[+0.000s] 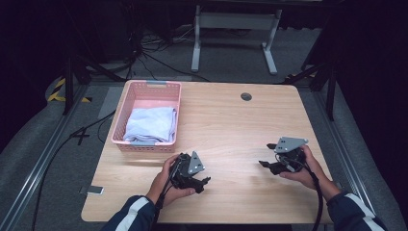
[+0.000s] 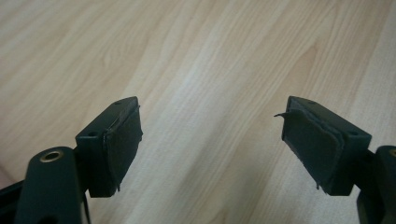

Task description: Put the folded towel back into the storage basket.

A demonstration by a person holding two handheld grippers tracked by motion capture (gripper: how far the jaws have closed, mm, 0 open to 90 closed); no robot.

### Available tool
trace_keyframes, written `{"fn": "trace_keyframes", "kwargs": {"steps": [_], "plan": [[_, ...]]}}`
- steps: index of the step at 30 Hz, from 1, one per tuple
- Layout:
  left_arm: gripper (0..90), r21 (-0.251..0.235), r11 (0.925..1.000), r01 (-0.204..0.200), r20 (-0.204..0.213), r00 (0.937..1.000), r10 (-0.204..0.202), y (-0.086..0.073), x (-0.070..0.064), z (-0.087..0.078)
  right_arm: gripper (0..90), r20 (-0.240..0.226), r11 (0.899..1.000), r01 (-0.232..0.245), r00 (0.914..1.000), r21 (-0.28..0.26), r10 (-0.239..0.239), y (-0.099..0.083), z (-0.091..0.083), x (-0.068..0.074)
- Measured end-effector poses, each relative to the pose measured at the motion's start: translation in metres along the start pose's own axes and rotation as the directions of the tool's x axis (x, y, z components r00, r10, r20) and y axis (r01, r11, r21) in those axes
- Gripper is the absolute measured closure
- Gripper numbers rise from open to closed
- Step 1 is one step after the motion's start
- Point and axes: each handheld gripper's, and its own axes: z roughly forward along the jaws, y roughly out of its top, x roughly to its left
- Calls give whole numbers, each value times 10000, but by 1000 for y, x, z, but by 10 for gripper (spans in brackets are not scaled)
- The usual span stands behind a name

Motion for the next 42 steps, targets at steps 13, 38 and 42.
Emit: {"fn": "trace_keyframes", "kwargs": {"steps": [13,38,42], "plan": [[190,410,9991,111,1176,9929,-159,-9,-3,27,258,158,9886,-1505,9885,68,1503,-83,-19,-2],[123,98,9994,322,1500,9881,-333,-11,2,34,193,-201,9626,-2660,9639,-520,2653,-111,-27,-1],[117,131,9997,218,1624,9864,-237,-11,4,35,189,-222,9623,-2672,9636,-510,2664,-111,-27,-2]]}}
